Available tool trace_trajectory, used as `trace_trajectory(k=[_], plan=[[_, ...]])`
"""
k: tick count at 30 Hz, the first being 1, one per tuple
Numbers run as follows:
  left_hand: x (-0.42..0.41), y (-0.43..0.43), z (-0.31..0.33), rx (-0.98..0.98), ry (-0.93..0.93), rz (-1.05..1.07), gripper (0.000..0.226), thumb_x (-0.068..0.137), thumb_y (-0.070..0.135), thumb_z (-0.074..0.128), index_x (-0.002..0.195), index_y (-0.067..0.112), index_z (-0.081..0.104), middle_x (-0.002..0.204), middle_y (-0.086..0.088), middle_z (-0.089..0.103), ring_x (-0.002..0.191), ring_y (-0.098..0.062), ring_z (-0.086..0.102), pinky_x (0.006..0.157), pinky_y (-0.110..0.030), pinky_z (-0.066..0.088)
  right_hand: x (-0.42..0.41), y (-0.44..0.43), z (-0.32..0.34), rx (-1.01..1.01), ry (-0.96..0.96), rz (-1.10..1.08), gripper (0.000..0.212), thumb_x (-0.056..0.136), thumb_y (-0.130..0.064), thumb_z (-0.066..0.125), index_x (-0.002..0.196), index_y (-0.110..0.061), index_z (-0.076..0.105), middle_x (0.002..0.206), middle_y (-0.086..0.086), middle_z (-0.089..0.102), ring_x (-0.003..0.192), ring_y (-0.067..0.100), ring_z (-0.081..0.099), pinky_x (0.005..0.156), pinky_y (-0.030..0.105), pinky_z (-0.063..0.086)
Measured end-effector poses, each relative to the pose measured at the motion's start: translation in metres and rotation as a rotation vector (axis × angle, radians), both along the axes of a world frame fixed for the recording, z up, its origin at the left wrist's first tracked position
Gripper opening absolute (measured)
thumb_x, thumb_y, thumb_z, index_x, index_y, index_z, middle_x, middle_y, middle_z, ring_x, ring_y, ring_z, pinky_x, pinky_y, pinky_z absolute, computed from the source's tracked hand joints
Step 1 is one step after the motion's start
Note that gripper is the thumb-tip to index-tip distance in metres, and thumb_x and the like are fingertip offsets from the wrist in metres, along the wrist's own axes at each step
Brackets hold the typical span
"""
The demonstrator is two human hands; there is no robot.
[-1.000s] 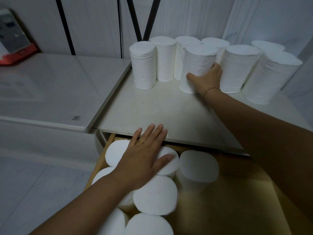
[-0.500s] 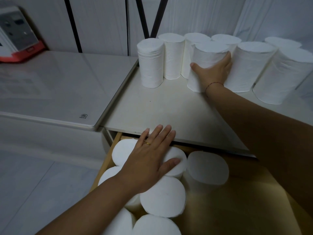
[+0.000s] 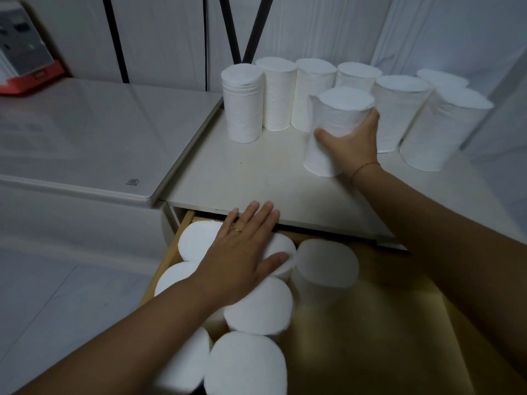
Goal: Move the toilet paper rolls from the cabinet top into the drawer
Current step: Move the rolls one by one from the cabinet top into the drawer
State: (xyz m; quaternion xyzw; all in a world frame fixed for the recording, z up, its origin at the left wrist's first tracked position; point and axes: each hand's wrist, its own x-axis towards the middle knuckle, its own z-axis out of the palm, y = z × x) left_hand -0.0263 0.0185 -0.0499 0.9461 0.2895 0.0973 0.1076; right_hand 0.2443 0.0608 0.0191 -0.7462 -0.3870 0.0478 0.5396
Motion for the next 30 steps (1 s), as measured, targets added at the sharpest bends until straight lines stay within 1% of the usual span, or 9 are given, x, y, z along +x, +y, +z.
trace_trajectory(k=[6,11,15,19,22,24,26,28,30], plan=[[-0.004,-0.015,0.002,0.037,0.067,-0.014,0.080,0.082,0.069,0.000,0.151,0.029,-0.006,0.155,0.011,-0.020,0.143,-0.007,-0.023,0.116,-0.030,-0.015,-0.018,-0.054,-0.001,0.000,0.021,0.095,0.101,0.064,-0.038,0.080,0.139,-0.013,0.016,0.141,0.006,0.034,0.129,0.021,0.037,0.108,0.031,0.033],[-0.009,-0.040,-0.005,0.060,0.116,-0.077,0.074,0.090,0.063,0.010,0.152,0.026,-0.002,0.160,0.005,-0.013,0.145,-0.011,-0.019,0.117,-0.031,-0.013,-0.032,-0.098,-0.001,-0.002,0.044,0.121,0.098,0.065,-0.036,0.080,0.138,-0.015,0.018,0.141,0.005,0.035,0.125,0.017,0.037,0.100,0.024,0.031],[-0.011,-0.049,-0.009,0.092,0.154,-0.083,0.072,0.093,0.061,0.014,0.152,0.024,-0.003,0.160,0.004,-0.013,0.145,-0.013,-0.018,0.118,-0.033,-0.013,-0.041,-0.126,0.001,-0.012,0.029,0.120,0.096,0.066,-0.034,0.081,0.137,-0.014,0.020,0.139,0.006,0.037,0.125,0.019,0.039,0.099,0.025,0.033],[-0.011,-0.052,-0.012,0.089,0.159,-0.081,0.073,0.091,0.062,0.012,0.152,0.024,-0.003,0.159,0.005,-0.013,0.145,-0.012,-0.019,0.114,-0.030,-0.017,-0.049,-0.157,0.001,-0.016,0.067,0.153,0.098,0.065,-0.034,0.082,0.138,-0.018,0.019,0.138,0.002,0.038,0.123,0.018,0.040,0.102,0.034,0.039],[-0.012,-0.053,-0.013,0.073,0.151,-0.068,0.071,0.093,0.061,0.014,0.152,0.025,-0.002,0.159,0.007,-0.011,0.145,-0.011,-0.017,0.114,-0.029,-0.017,-0.055,-0.186,-0.001,-0.018,0.082,0.196,0.097,0.063,-0.031,0.083,0.137,-0.025,0.019,0.127,-0.007,0.039,0.117,0.013,0.041,0.095,0.029,0.041],[-0.013,-0.054,-0.015,0.073,0.155,-0.062,0.070,0.093,0.061,0.014,0.152,0.026,-0.003,0.160,0.007,-0.012,0.145,-0.010,-0.017,0.116,-0.031,-0.015,-0.057,-0.208,-0.003,-0.027,0.102,0.214,0.098,0.062,-0.026,0.083,0.137,-0.026,0.020,0.125,-0.009,0.039,0.117,0.012,0.041,0.095,0.029,0.041],[-0.013,-0.055,-0.015,0.063,0.158,-0.061,0.070,0.093,0.060,0.015,0.152,0.026,-0.003,0.160,0.007,-0.011,0.145,-0.010,-0.017,0.117,-0.031,-0.013,-0.057,-0.229,-0.006,-0.044,0.117,0.236,0.098,0.061,-0.021,0.084,0.137,-0.023,0.022,0.126,-0.008,0.040,0.118,0.013,0.041,0.096,0.029,0.042],[-0.013,-0.055,-0.016,0.050,0.154,-0.061,0.071,0.092,0.061,0.013,0.152,0.026,-0.003,0.159,0.008,-0.011,0.145,-0.009,-0.017,0.117,-0.031,-0.012,-0.059,-0.246,-0.009,-0.078,0.073,0.261,0.098,0.060,-0.015,0.085,0.136,-0.020,0.024,0.124,-0.008,0.041,0.114,0.007,0.042,0.089,0.015,0.042],[-0.014,-0.055,-0.016,0.042,0.151,-0.063,0.073,0.090,0.063,0.011,0.152,0.026,-0.002,0.159,0.008,-0.011,0.145,-0.009,-0.016,0.117,-0.031,-0.012,-0.058,-0.259,-0.014,-0.060,-0.015,0.289,0.089,0.058,-0.004,0.085,0.126,-0.023,0.032,0.113,-0.009,0.047,0.101,-0.004,0.049,0.076,0.001,0.041]])
